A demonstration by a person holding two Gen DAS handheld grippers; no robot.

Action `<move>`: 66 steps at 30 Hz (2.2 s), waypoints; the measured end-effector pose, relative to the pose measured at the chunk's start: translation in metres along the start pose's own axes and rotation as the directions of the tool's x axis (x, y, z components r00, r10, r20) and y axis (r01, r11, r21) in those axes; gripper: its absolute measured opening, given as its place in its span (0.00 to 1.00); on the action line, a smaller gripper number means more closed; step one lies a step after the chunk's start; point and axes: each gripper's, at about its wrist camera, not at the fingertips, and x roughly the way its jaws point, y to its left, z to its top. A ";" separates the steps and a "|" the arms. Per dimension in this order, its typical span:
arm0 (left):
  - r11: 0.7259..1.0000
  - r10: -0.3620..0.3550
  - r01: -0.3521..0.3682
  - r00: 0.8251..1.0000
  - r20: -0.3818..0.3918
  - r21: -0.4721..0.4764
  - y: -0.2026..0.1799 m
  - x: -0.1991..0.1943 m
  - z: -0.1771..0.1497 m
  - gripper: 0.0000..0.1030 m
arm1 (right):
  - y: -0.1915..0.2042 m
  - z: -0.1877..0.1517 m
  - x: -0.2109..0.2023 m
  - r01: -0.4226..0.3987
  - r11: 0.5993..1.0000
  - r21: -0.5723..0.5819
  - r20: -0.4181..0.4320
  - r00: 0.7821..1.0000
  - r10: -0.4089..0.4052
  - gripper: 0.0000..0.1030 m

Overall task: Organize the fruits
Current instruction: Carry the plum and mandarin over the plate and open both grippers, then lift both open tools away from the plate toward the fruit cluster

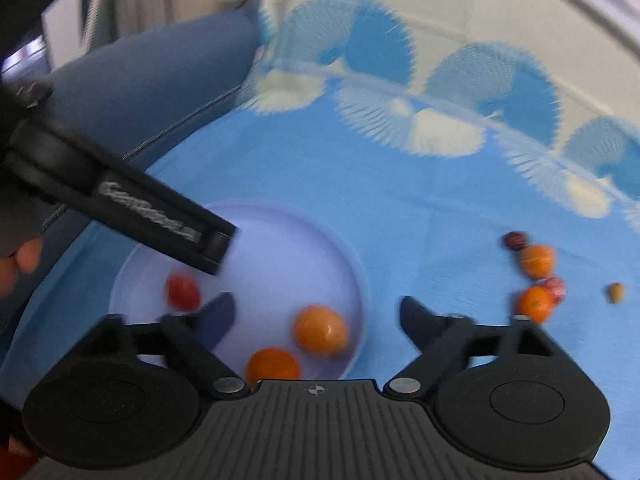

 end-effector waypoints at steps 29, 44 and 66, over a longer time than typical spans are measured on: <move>0.994 -0.106 0.101 0.981 0.165 0.040 -0.042 -0.193 -0.106 1.00 | 0.004 -0.070 -0.233 0.149 0.985 0.082 0.212 0.964 -0.163 0.99; 0.994 -0.106 0.105 0.973 0.203 0.017 -0.041 -0.215 -0.115 1.00 | 0.002 -0.076 -0.254 0.169 0.980 0.108 0.255 0.948 -0.192 0.99; 0.997 -0.078 0.078 0.989 0.127 0.006 -0.047 -0.183 -0.100 1.00 | -0.022 -0.076 -0.232 0.185 0.966 0.182 0.247 0.942 -0.227 0.99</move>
